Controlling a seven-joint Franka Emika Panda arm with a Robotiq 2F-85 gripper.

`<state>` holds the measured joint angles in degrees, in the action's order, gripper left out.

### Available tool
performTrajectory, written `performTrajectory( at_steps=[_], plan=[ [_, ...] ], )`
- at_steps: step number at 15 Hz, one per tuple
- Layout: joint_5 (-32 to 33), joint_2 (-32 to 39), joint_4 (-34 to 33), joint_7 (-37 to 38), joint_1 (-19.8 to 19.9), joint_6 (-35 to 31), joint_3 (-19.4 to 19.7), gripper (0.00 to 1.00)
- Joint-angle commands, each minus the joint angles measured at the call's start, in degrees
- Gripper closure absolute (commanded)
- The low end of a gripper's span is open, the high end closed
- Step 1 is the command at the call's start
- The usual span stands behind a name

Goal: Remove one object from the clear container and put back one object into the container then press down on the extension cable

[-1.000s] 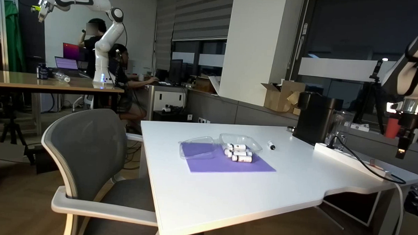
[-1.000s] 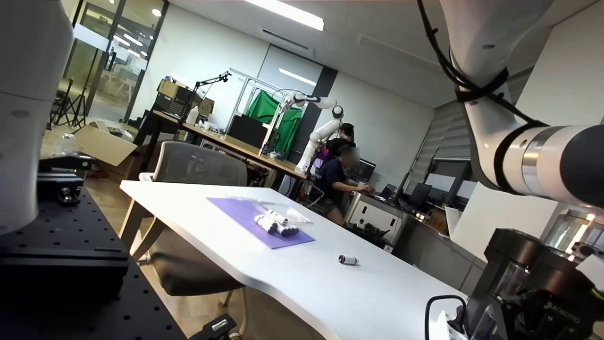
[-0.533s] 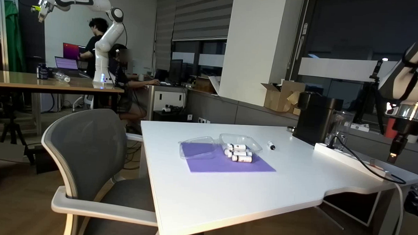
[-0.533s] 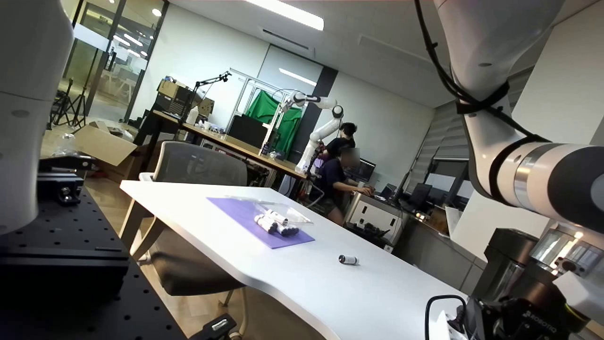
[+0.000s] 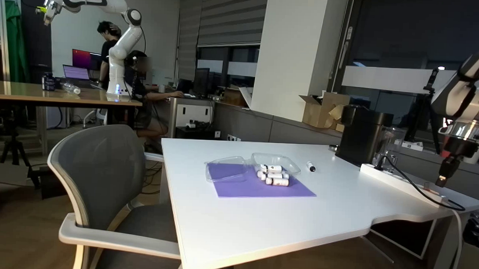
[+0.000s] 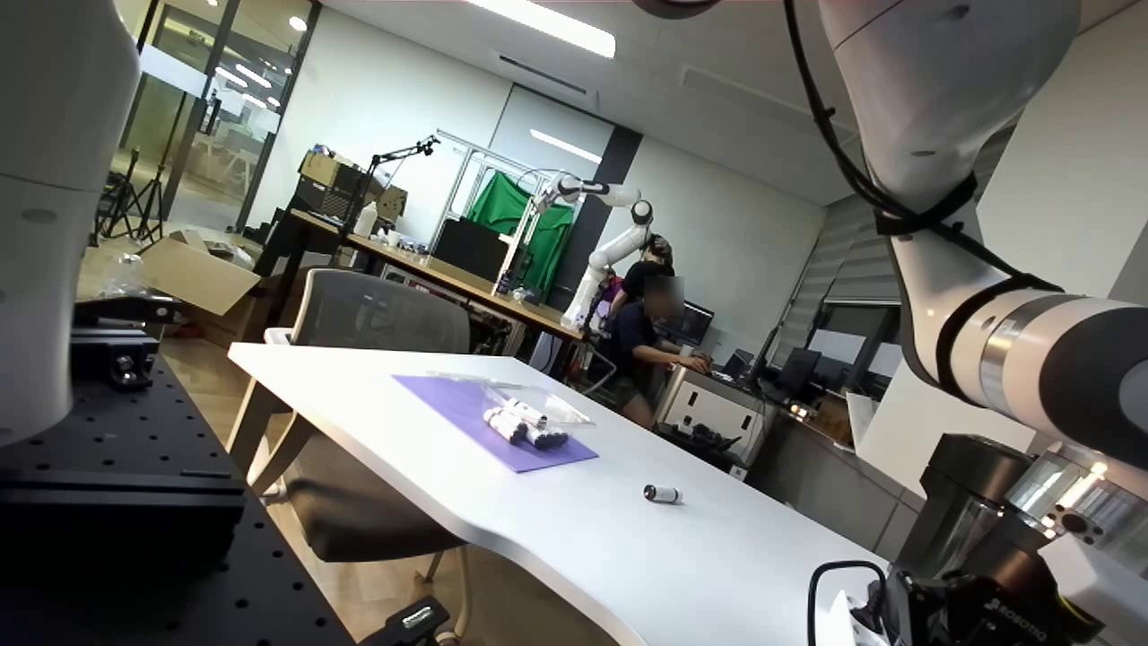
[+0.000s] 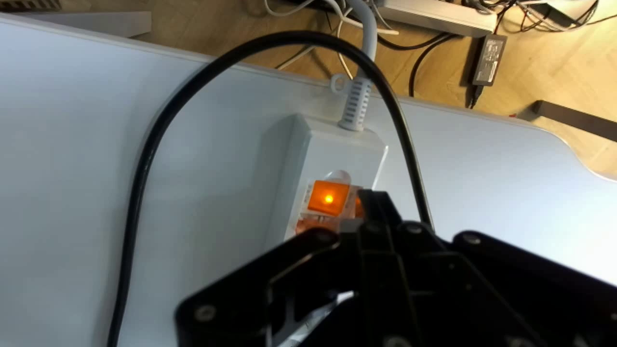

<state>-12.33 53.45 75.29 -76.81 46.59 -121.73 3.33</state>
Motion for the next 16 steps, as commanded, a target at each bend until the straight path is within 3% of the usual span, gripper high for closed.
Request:
performTrajectory(
  at_steps=[1, 9, 16],
  plan=[
    [-0.36, 3.08, -5.83, 2.41, 0.72, 2.75, -0.75, 1.00],
    [-0.01, 6.80, -10.29, 3.65, 0.62, 3.21, -0.94, 1.00],
    [-0.18, 7.71, -9.97, 4.51, -0.57, 2.41, 0.21, 1.00]
  ],
)
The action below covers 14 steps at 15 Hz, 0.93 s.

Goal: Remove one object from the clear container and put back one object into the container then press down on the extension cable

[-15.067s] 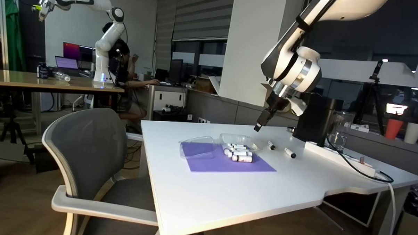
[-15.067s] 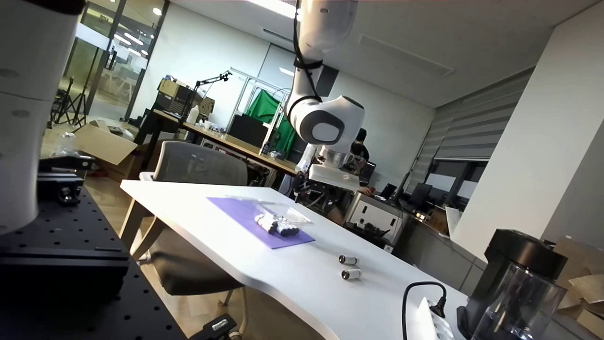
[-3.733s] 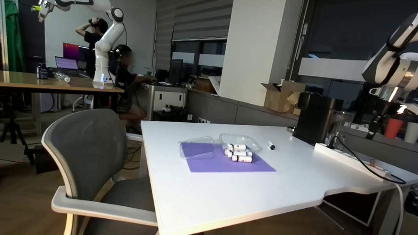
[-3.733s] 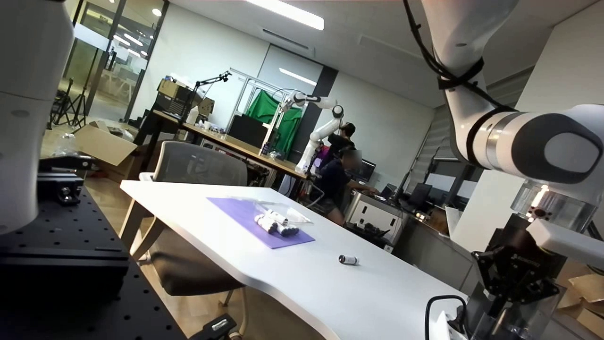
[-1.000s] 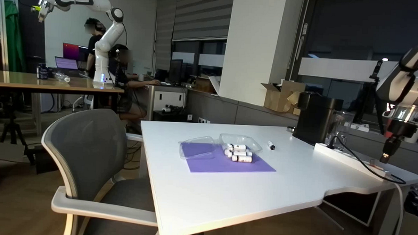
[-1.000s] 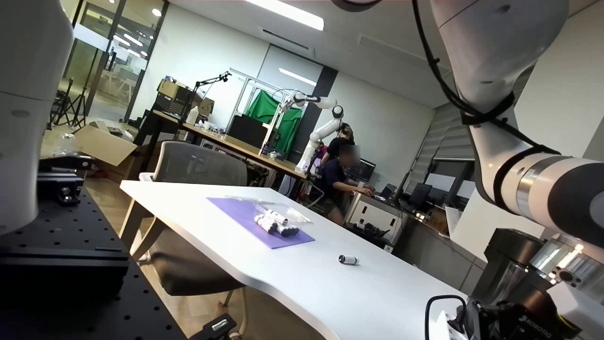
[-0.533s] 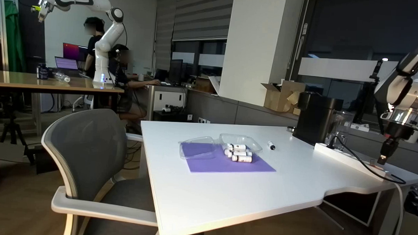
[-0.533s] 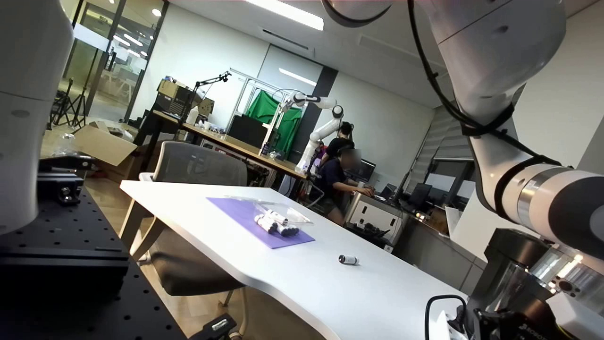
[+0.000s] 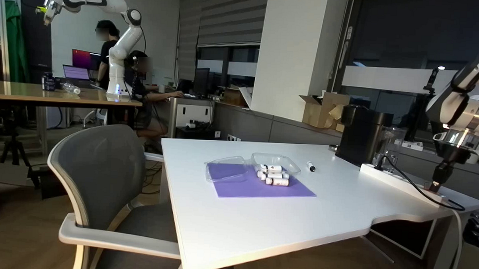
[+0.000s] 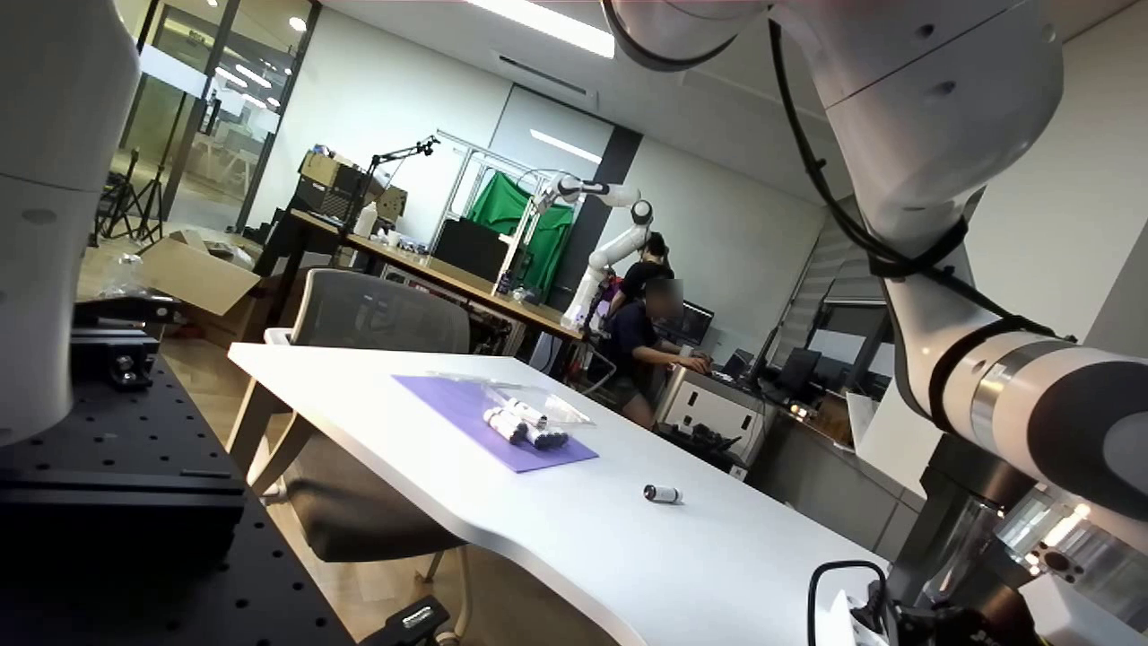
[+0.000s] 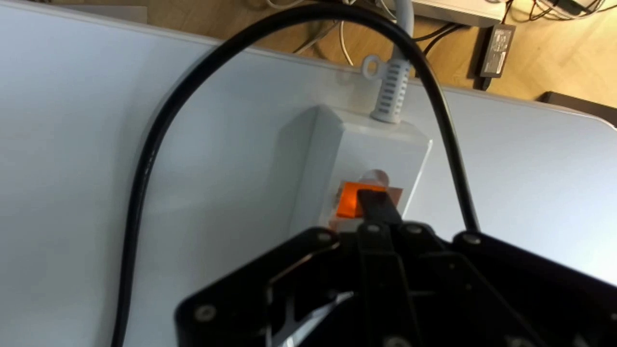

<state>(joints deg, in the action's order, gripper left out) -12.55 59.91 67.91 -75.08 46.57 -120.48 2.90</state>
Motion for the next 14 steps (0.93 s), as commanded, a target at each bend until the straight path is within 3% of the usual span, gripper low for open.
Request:
performTrajectory(
  at_steps=[1, 9, 14],
  plan=[
    [0.01, 1.28, -2.47, 2.86, -0.56, 0.92, 0.63, 1.00],
    [1.04, 0.09, 4.72, -0.82, -1.55, -12.71, 0.61, 1.00],
    [2.81, -1.94, 8.20, -0.93, -2.79, -12.98, 1.15, 1.00]
  ],
)
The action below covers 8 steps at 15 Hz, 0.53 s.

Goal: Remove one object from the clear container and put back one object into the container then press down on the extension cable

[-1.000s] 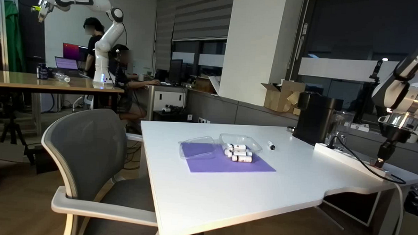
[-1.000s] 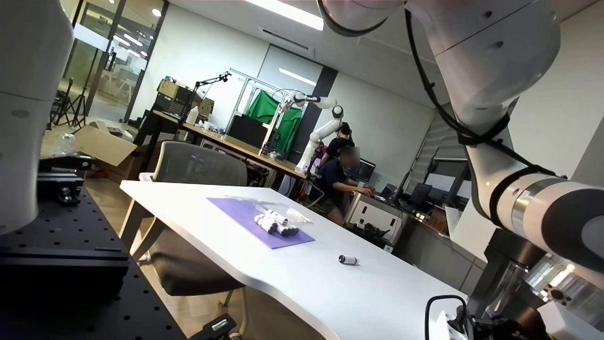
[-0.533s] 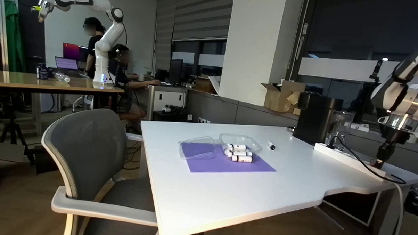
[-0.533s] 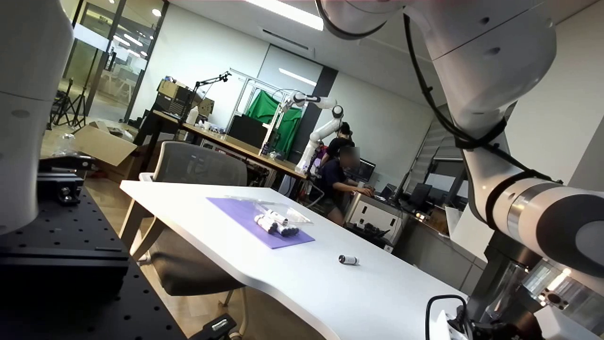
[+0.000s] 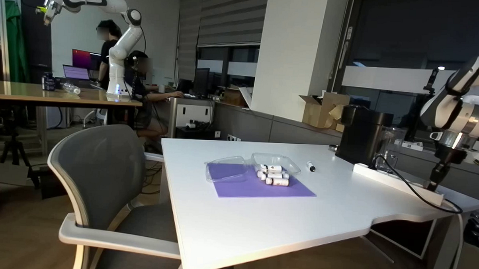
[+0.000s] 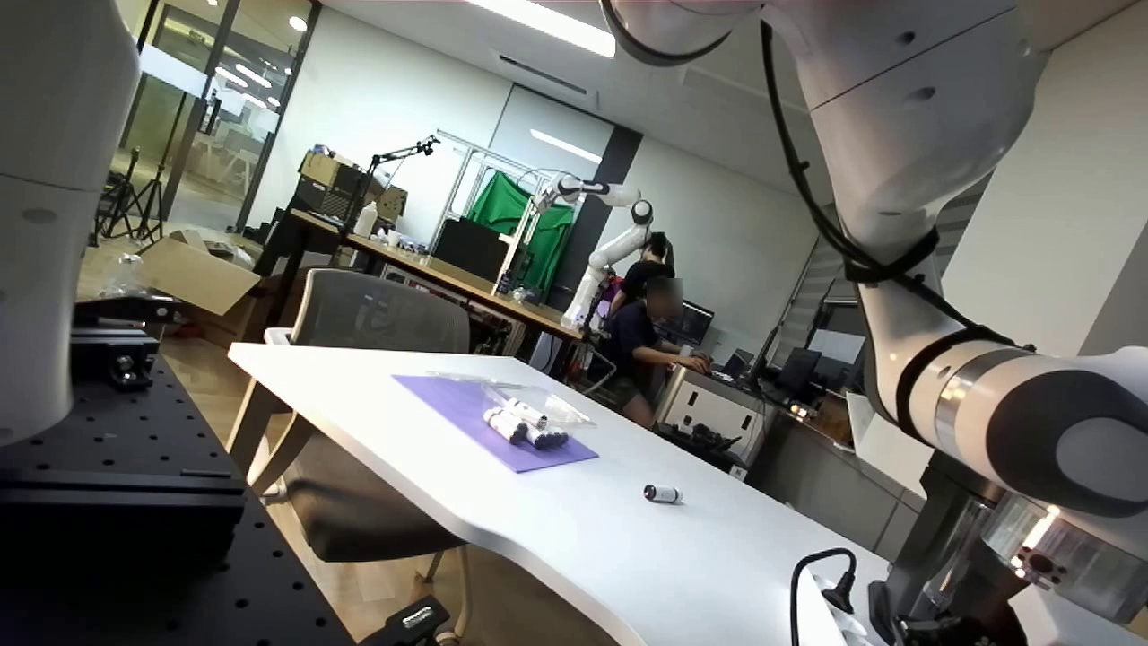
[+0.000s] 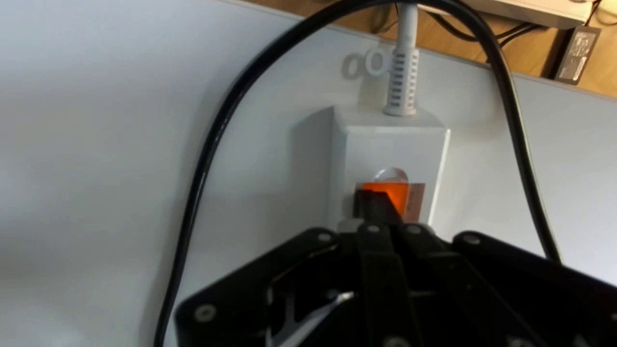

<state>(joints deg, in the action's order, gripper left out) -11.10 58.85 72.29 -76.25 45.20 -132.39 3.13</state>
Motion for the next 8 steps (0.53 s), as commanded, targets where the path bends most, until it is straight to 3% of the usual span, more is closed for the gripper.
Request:
performTrajectory(
  at_steps=[1, 8],
  plan=[
    [1.88, -1.10, 4.14, 0.63, -1.93, -0.53, 1.36, 1.00],
    [4.06, -2.52, 6.34, 1.02, -4.71, -0.28, 3.30, 1.00]
  ],
)
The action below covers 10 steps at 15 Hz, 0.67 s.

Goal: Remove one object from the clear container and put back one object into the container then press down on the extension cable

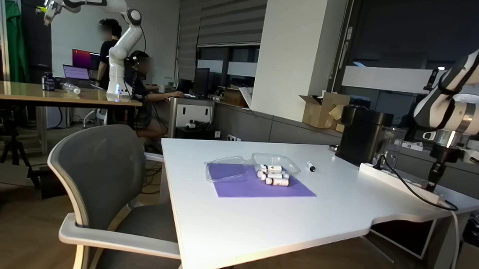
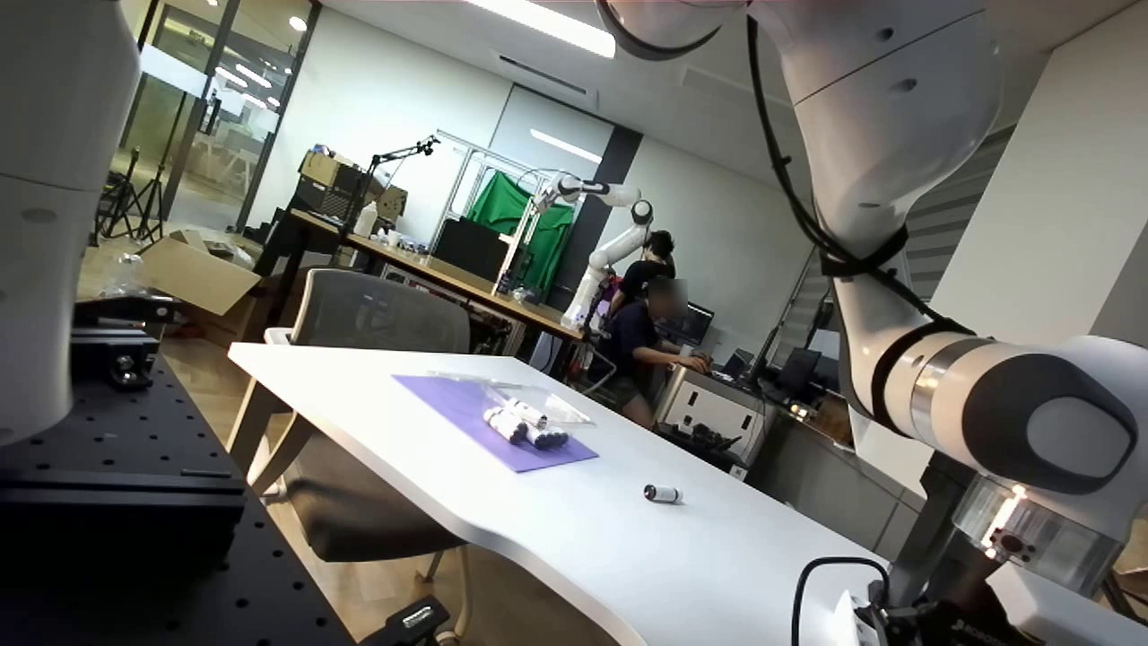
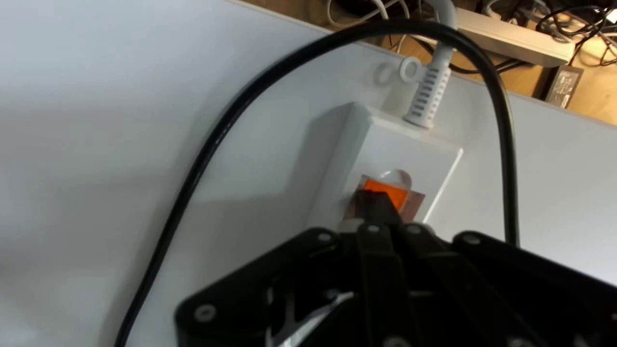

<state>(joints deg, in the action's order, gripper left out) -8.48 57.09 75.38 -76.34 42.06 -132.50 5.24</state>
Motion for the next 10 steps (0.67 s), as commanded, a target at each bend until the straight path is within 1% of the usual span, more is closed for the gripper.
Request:
performTrajectory(
  at_steps=[1, 3, 5, 6, 9, 10],
  plan=[
    [1.74, -0.98, 3.67, 0.87, -1.87, -0.35, 1.35, 1.00],
    [2.44, -1.59, 5.25, -0.31, -2.45, -1.84, 1.55, 1.00],
    [3.87, -2.22, 7.68, -1.60, -3.17, -5.42, 1.84, 1.00],
    [4.46, -2.63, 9.24, -2.31, -3.55, -8.13, 2.05, 1.00],
    [5.82, -4.19, 15.43, -4.48, -4.09, -19.21, 2.19, 1.00],
    [7.14, -4.57, 16.91, -4.44, -3.25, -21.91, 1.16, 1.00]
  ],
)
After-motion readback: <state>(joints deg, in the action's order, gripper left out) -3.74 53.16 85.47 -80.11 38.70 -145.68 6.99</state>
